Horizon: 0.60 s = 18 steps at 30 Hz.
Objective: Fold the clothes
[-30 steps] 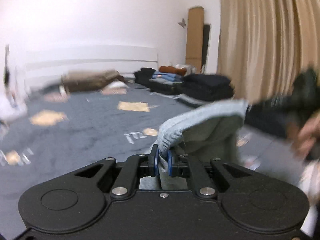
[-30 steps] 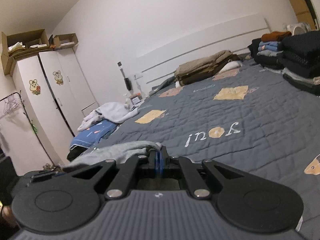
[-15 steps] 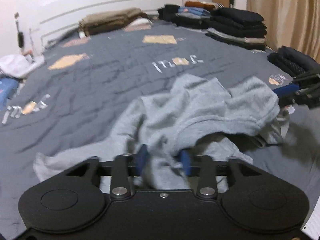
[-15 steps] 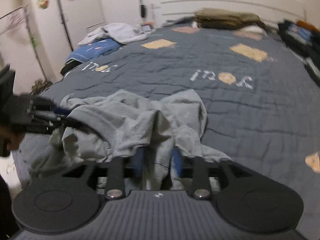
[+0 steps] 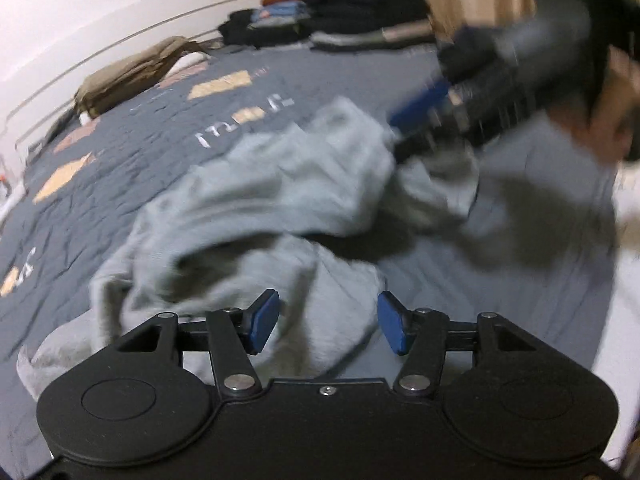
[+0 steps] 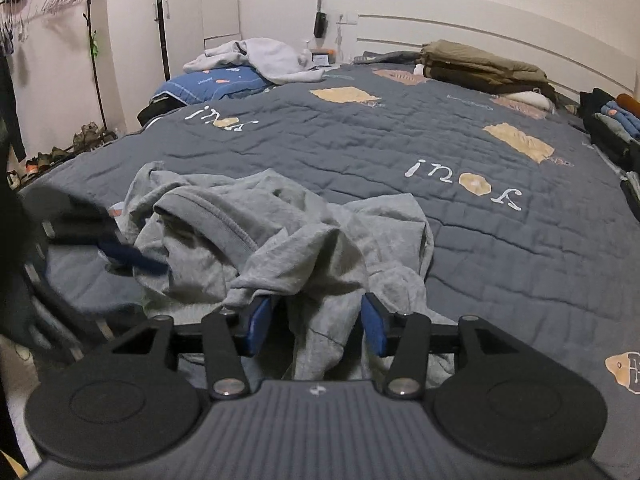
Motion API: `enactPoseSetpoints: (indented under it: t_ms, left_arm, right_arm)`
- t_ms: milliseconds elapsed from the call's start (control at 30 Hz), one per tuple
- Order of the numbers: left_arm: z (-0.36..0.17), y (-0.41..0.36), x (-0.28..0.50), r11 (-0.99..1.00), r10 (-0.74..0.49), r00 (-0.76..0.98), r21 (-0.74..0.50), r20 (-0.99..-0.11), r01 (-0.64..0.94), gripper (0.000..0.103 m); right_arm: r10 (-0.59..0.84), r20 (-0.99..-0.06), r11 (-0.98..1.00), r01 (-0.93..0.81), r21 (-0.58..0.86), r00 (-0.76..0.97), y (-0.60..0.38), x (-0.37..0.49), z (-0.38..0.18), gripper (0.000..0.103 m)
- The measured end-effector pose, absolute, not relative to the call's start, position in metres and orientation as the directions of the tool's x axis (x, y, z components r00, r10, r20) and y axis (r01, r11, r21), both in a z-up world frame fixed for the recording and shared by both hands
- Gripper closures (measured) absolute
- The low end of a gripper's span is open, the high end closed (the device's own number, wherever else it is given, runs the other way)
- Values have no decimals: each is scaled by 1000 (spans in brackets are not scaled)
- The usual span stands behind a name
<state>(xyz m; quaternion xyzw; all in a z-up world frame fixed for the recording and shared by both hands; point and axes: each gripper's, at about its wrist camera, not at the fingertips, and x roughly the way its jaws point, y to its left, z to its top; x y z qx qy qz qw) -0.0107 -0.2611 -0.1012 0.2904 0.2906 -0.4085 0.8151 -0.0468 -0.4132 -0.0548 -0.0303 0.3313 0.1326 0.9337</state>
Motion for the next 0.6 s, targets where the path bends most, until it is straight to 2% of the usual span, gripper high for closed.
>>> enactPoseSetpoints:
  t_ms: [133,167,233,267,367,433,600]
  left_arm:
    - [-123,-272,-12,463,-464,516,300,-720,834,50]
    - [-125,-272,-11,456,-467,514,302,-719,837,53]
    - [-123,-266,-7,465,-478,494,268,-726,844,86]
    - [-121,-263,-4,482,-478,497,257,-725,838,90]
    - [-107,-249,6,536,-498,507,211,-703,818,93]
    - [-95,-236,12,576,-512,525,181,-680,797,93]
    - [-59,-193,26,679,-538,593,108,-599,726,94]
  right_arm:
    - [225,-621,963,-267,26,751,-412,-46,-57,54]
    - [226,-619,963,-267,27,752,-412,-45,-57,54]
    - [236,-610,964,-264,46,756,-412,-43,-60,55]
    - [248,-602,964,-257,72,759,-414,-41,-60,55]
    - [290,-583,957,-234,172,759,-420,-36,-60,72]
    - [293,-560,955,-209,210,775,-423,-34,-59,96]
    - [260,-473,941,-111,321,842,-445,-34,-47,101]
